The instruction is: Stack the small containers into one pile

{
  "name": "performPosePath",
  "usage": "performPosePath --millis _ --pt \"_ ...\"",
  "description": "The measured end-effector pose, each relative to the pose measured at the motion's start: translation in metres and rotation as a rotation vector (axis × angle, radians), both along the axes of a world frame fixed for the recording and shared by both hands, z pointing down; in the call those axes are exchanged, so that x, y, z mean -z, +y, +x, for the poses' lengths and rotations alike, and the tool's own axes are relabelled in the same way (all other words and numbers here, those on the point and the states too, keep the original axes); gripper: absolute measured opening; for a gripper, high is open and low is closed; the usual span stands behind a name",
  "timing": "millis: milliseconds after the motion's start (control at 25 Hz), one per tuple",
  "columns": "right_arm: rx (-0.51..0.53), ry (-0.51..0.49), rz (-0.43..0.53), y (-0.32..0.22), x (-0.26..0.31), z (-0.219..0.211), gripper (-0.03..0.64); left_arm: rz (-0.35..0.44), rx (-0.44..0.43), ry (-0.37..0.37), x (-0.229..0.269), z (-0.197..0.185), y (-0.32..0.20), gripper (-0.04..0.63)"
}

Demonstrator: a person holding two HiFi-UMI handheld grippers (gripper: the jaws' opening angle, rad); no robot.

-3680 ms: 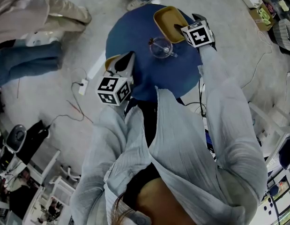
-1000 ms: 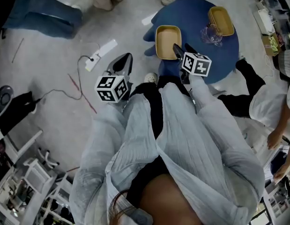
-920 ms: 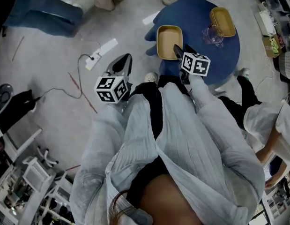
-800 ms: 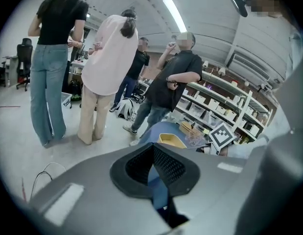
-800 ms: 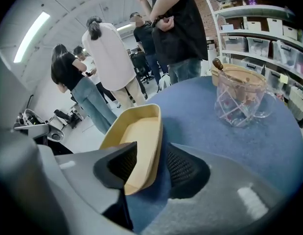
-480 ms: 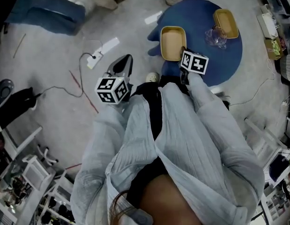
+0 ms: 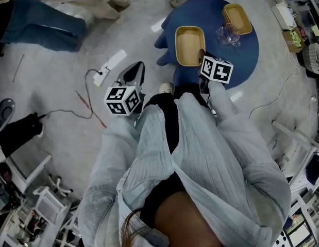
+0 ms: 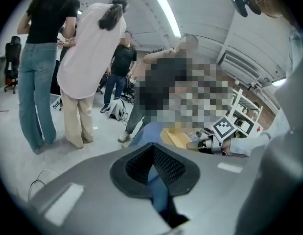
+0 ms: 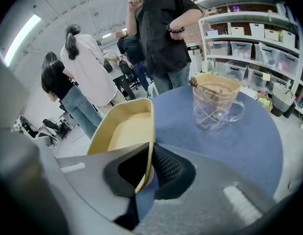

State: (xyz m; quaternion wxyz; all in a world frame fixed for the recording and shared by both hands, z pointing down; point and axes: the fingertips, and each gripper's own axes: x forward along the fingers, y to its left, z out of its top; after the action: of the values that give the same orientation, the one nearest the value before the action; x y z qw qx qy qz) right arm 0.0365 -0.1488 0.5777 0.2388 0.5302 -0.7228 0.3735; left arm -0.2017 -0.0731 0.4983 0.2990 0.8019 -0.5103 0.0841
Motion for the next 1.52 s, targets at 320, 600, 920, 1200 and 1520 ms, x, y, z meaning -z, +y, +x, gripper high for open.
performPosePath --millis 320,600,920,1200,1520 --pt "-0.068 -0.011 0.099 0.008 0.046 0.039 0.014 0.031 -0.133 0.005 0.002 0.036 -0.018 0.011" --pt "-0.176 -0.021 0.130 0.017 0.061 0.086 0.014 0.040 -0.239 0.010 0.006 0.077 -0.029 0.011" --pt "-0.291 -0.011 0.114 0.032 0.061 0.151 0.014 0.027 -0.329 0.009 0.006 0.123 -0.046 0.011" --pt "-0.358 -0.005 0.105 0.023 0.060 0.201 0.014 0.033 -0.406 0.010 0.009 0.173 -0.076 0.011" --pt "-0.322 0.018 0.116 -0.018 0.070 0.249 0.014 0.032 -0.411 0.012 0.013 0.218 -0.105 0.011"
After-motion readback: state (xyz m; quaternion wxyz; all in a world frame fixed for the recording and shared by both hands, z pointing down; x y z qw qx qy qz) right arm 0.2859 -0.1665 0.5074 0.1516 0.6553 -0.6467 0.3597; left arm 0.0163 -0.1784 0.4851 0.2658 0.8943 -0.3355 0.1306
